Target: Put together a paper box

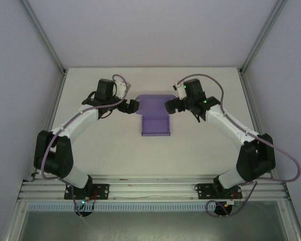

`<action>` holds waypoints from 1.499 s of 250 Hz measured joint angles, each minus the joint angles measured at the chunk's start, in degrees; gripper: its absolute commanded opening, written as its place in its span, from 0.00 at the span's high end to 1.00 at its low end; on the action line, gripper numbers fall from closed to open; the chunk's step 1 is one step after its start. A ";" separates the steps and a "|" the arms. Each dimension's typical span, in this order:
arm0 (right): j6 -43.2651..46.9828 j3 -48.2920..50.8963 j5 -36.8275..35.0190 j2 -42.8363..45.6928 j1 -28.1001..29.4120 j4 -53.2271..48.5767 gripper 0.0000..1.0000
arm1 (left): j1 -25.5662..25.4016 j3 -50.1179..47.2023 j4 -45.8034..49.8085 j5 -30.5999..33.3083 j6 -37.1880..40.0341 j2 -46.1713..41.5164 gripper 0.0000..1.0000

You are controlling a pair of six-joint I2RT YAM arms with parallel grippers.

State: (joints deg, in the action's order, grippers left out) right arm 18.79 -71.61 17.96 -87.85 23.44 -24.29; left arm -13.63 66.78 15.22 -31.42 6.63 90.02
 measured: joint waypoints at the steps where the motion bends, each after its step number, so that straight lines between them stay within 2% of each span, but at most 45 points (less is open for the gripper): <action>1: 0.46 -0.28 0.31 -0.26 -0.13 -0.17 0.04 | -0.02 0.24 0.07 -0.09 0.28 0.20 0.00; 27: 10.08 -9.66 6.49 -7.85 -2.16 -5.75 0.10 | -0.59 7.06 4.63 -2.40 6.75 5.66 0.03; 45: 15.10 -16.33 9.07 -13.40 -2.71 -9.88 0.15 | -1.07 12.31 8.55 -2.78 10.60 9.75 0.15; 61: 18.36 -21.86 10.78 -18.16 -3.21 -13.99 0.26 | -1.84 16.74 12.26 -2.49 13.86 13.27 0.27; 92: 21.88 -29.94 13.29 -25.42 -4.20 -22.01 0.36 | -3.48 23.58 19.32 -1.49 19.37 18.93 0.42; 112: 24.00 -31.63 14.47 -27.54 -4.55 -25.92 0.42 | -4.50 24.48 21.90 -0.35 21.18 20.15 0.57; 160: 26.12 -31.80 15.06 -28.46 -4.63 -31.23 0.71 | -5.46 24.48 24.52 1.46 23.47 20.26 0.60; 188: 26.21 -31.80 15.06 -28.46 -4.63 -31.89 0.88 | -5.46 24.48 24.52 3.04 23.32 20.28 0.79; 196: 26.21 -31.80 15.06 -28.46 -4.63 -31.98 0.91 | -5.46 24.48 24.52 3.63 23.19 20.26 0.82; 211: 25.81 -31.80 15.26 -28.46 -4.61 -31.95 0.96 | -5.51 24.48 24.48 4.52 22.64 20.26 0.93; 228: 24.94 -31.80 15.04 -28.46 -4.52 -31.91 0.99 | -5.68 24.48 24.39 5.42 21.86 20.26 0.98; 261: 21.77 -31.56 14.21 -28.37 -4.48 -30.84 1.00 | -6.45 24.48 23.58 7.91 19.63 20.15 0.98; 304: 12.02 -23.34 11.19 -22.64 -3.74 -21.11 1.00 | -8.02 24.48 21.24 12.48 13.99 18.86 0.98; 341: 0.92 -15.21 4.85 -14.93 -0.81 -11.06 1.00 | -8.57 24.48 17.64 16.46 4.72 16.83 1.00; 375: -10.99 -9.68 -1.27 -11.30 1.84 -1.73 1.00 | -8.79 23.71 12.55 19.58 -6.21 15.80 1.00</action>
State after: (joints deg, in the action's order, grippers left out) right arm 7.79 -81.30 16.69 -99.15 25.28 -26.02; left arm -22.41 90.50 27.77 -11.84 0.43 105.82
